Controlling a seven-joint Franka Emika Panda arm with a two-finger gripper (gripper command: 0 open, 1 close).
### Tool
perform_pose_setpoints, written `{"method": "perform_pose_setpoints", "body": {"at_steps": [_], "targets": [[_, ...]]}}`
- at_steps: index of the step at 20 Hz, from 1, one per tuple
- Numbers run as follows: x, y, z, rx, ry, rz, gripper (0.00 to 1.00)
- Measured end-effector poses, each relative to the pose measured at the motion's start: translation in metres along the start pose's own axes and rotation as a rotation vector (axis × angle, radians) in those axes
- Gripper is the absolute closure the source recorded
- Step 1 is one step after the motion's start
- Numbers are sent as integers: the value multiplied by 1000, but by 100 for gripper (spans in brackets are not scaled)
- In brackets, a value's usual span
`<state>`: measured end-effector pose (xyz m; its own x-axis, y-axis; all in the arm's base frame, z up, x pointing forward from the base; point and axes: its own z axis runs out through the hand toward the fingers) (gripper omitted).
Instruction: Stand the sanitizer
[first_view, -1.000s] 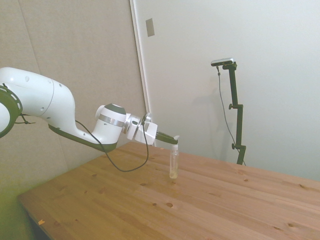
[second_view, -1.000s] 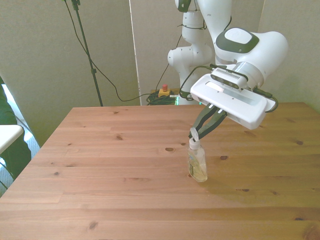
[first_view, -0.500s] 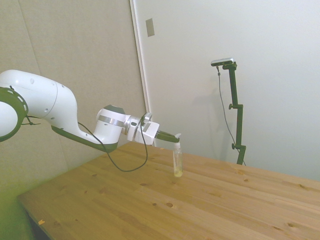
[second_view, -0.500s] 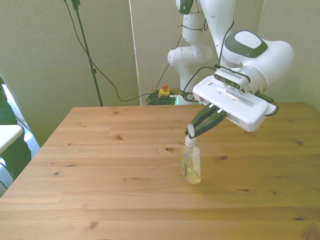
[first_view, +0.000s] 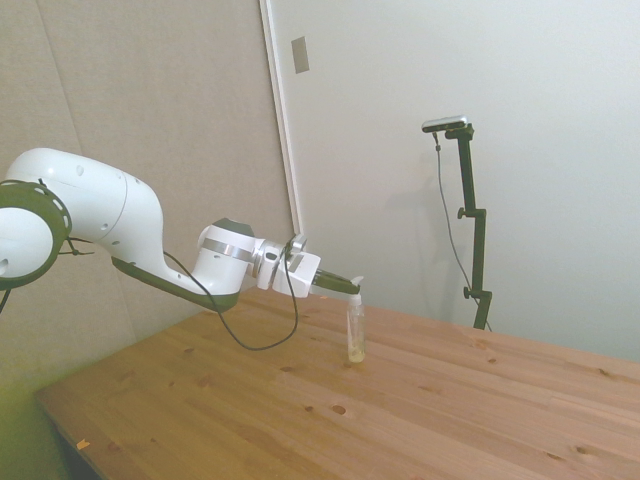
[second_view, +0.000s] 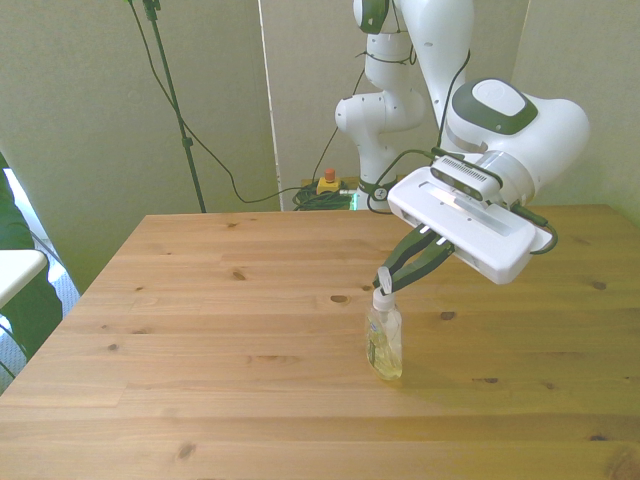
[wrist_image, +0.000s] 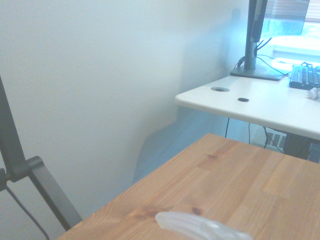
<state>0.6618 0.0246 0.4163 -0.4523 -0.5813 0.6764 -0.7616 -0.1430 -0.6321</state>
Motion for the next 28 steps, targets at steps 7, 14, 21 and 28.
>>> {"method": "perform_pose_setpoints", "body": {"at_steps": [7, 14, 21, 28], "targets": [[-4, 0, 1, 1, -3, -4, 0], [-5, -1, -2, 5, -10, -2, 0], [-6, -2, -3, 7, -15, -2, 0], [-7, 0, -2, 11, -49, 1, 0]]}}
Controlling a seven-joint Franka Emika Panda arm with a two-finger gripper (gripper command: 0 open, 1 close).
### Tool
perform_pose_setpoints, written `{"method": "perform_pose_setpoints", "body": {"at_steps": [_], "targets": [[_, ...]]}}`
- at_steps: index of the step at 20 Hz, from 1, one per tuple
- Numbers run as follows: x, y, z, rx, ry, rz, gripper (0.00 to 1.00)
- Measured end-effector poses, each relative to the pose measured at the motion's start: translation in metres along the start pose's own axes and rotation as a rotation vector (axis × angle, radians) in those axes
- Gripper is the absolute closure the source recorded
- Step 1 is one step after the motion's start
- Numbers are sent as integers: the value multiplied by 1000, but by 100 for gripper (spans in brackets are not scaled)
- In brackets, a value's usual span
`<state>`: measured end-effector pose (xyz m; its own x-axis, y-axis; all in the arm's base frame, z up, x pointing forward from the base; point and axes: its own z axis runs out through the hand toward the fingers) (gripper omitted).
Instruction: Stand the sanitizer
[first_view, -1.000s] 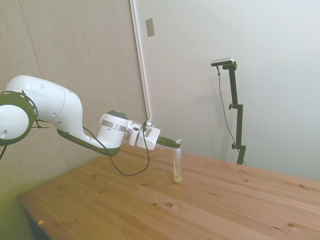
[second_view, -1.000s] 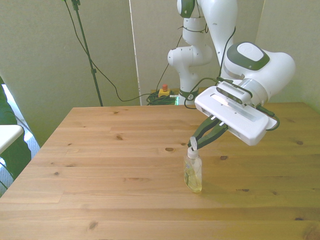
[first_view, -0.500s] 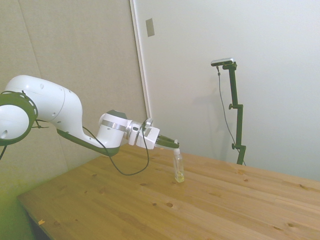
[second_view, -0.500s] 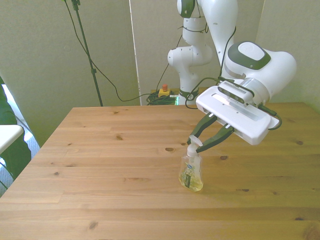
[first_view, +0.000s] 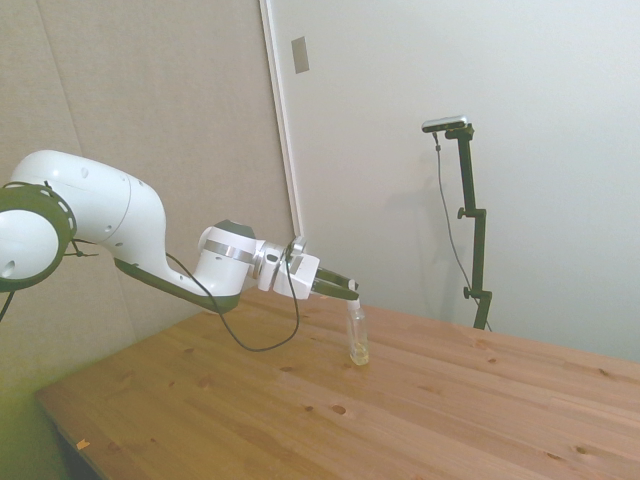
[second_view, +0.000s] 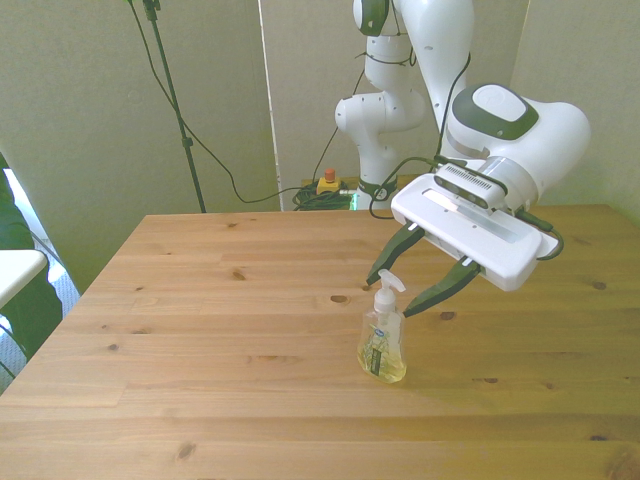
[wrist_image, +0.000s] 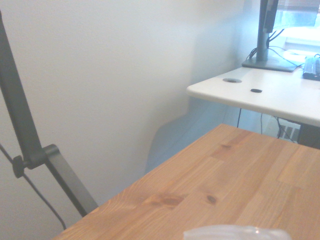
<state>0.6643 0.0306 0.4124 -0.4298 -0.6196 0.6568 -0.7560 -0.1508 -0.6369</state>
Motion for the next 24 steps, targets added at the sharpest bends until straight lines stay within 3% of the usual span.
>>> {"method": "perform_pose_setpoints", "body": {"at_steps": [6, 12, 24], "targets": [[8, -3, -6, -23, -111, 36, 0], [30, -4, -22, -57, -211, 22, 0], [65, 13, -54, -143, -496, -121, 0]]}}
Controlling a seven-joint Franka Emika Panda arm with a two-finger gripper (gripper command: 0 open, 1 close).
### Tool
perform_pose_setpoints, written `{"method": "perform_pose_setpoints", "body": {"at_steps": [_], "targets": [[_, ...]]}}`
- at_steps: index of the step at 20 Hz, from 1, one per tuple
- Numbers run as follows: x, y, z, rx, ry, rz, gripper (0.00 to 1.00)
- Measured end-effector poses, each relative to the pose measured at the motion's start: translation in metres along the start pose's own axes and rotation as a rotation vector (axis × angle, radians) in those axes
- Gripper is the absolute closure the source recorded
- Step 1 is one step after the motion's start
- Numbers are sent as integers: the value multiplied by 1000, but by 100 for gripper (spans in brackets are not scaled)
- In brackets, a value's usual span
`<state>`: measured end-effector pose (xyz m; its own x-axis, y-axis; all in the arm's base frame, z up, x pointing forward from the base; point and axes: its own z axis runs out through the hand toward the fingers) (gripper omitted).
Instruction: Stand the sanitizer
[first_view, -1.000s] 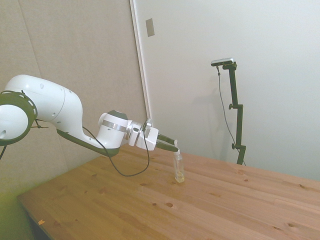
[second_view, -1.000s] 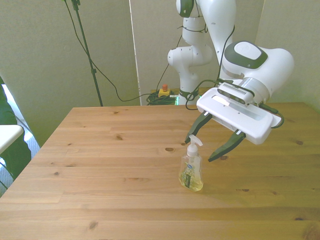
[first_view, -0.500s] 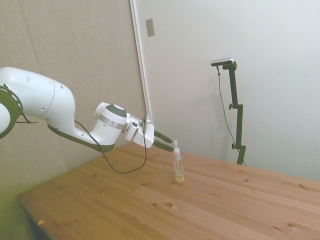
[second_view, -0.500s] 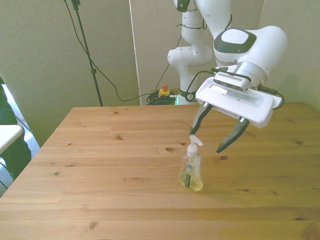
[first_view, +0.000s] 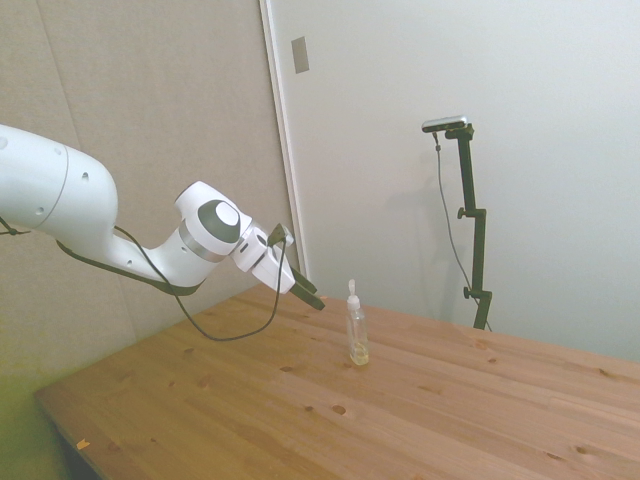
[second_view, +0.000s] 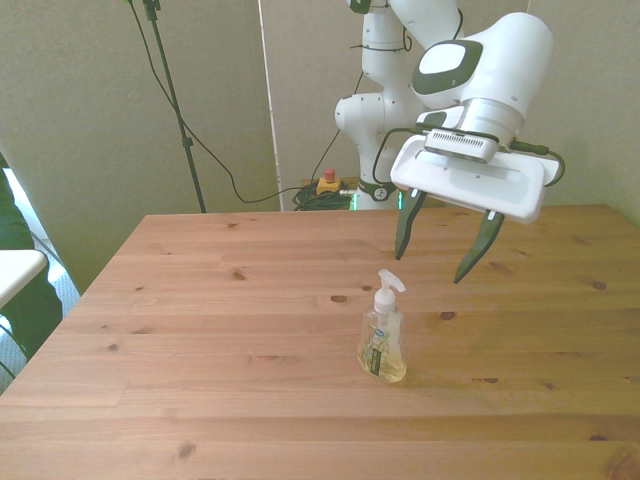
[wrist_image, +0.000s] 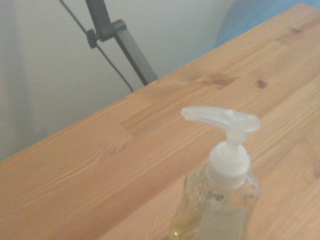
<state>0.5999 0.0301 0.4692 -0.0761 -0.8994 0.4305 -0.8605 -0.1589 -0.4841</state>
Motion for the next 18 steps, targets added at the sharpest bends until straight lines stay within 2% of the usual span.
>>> {"method": "perform_pose_setpoints", "body": {"at_steps": [5, 11, 18], "targets": [[10, 16, -14, -69, -162, -106, 0], [15, 38, -17, -173, -338, -293, 0], [13, 65, -21, -238, -507, -486, 0]]}}
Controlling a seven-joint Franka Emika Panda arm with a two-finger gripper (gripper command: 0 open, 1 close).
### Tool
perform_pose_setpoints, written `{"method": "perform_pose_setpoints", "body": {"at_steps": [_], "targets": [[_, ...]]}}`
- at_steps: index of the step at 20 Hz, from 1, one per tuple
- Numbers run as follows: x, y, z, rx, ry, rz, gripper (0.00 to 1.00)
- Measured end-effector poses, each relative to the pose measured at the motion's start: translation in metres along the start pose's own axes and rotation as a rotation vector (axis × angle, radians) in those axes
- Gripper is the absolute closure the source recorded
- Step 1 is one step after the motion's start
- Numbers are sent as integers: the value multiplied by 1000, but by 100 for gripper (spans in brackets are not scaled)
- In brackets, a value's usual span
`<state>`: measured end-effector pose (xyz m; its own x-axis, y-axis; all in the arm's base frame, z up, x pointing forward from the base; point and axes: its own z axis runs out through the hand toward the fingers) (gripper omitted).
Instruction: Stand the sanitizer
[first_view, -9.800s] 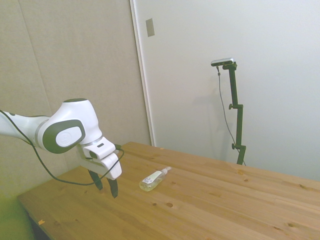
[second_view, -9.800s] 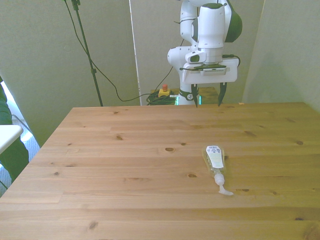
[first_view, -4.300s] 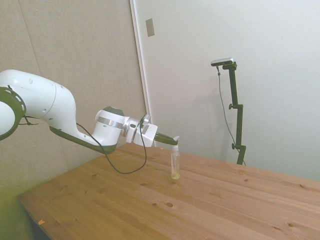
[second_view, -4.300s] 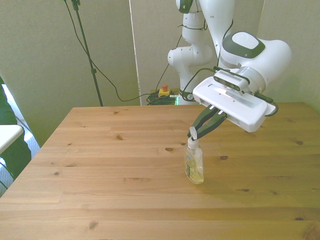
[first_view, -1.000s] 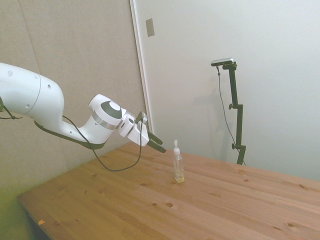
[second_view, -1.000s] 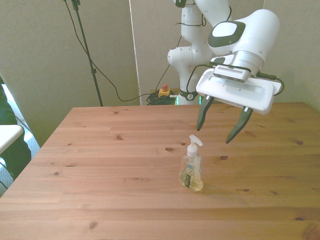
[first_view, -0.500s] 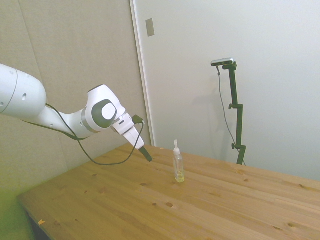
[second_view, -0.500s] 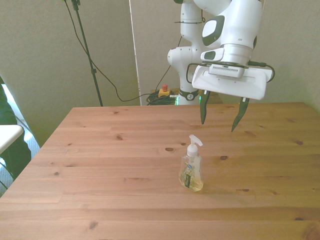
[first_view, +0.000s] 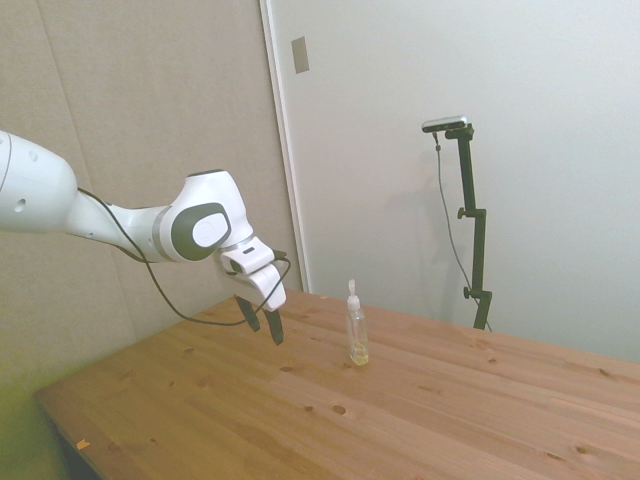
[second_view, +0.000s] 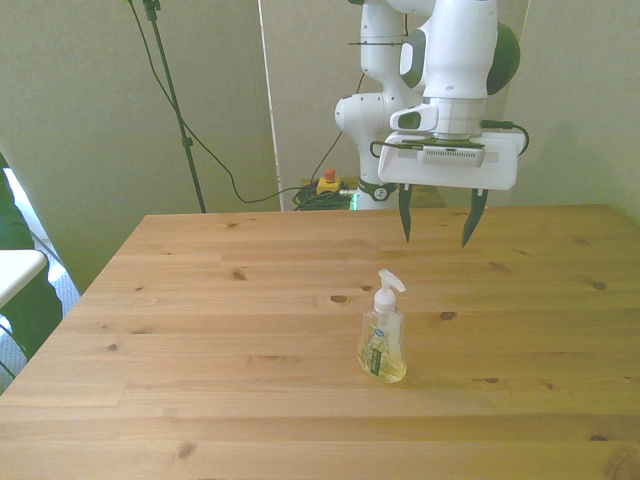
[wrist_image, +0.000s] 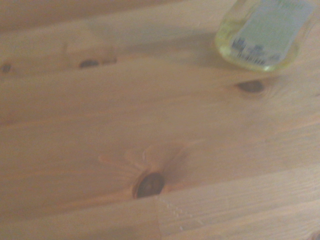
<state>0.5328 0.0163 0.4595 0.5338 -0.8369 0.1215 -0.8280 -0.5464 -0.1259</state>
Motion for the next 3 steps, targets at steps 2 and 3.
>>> {"method": "perform_pose_setpoints", "body": {"at_steps": [2, 3], "targets": [[-6, 7, -1, -13, -43, -44, 0], [-9, 11, -3, -21, -63, -68, 0]]}}
